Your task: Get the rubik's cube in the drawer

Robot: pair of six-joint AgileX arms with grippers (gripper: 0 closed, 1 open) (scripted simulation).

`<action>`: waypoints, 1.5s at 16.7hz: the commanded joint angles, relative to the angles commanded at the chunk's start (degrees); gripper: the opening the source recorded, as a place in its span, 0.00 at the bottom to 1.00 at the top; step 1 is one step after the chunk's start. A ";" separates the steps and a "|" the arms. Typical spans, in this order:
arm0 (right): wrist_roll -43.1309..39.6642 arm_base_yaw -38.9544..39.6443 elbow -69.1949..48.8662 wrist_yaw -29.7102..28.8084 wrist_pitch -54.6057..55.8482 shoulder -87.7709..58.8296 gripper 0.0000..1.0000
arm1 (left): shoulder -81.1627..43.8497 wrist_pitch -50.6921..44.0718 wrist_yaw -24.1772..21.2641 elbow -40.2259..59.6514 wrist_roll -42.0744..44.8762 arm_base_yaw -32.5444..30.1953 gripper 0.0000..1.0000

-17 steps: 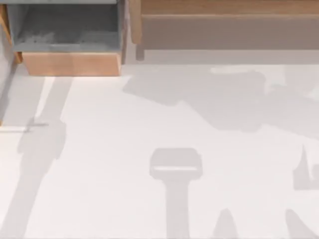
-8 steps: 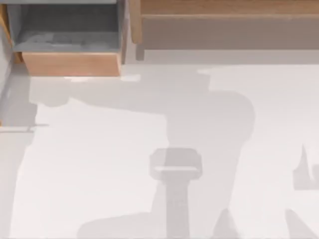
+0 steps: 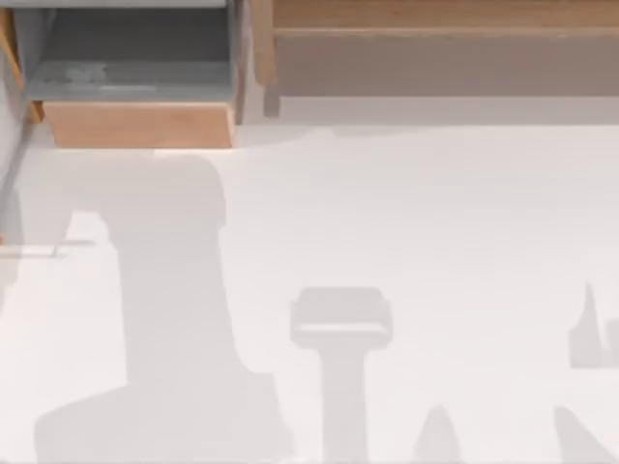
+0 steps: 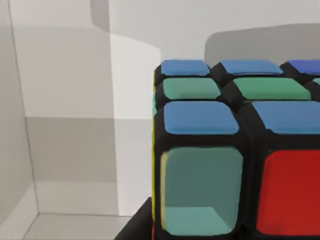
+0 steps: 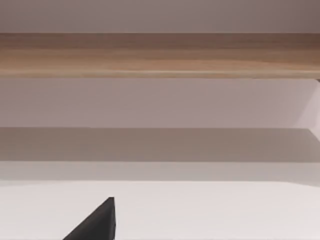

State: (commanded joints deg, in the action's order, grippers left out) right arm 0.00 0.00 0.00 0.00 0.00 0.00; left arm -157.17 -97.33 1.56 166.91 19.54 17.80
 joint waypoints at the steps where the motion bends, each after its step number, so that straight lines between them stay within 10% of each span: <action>1: 0.00 0.00 0.00 0.00 0.00 0.00 1.00 | -0.80 -0.07 -1.41 -0.23 0.67 0.62 0.00; 9: 0.00 0.00 0.00 0.00 0.00 0.00 1.00 | -1.54 -0.19 -2.72 -0.61 1.32 1.21 0.00; 22: 0.00 0.00 0.00 0.00 0.00 0.00 1.00 | -1.54 -0.19 -2.72 -0.61 1.32 1.21 0.98; 25: 0.00 0.00 0.00 0.00 0.00 0.00 1.00 | -1.54 -0.19 -2.72 -0.61 1.32 1.21 1.00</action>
State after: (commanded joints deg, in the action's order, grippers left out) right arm 0.00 0.00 0.00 0.00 0.00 0.00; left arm -158.71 -97.51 -1.16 166.30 20.86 19.00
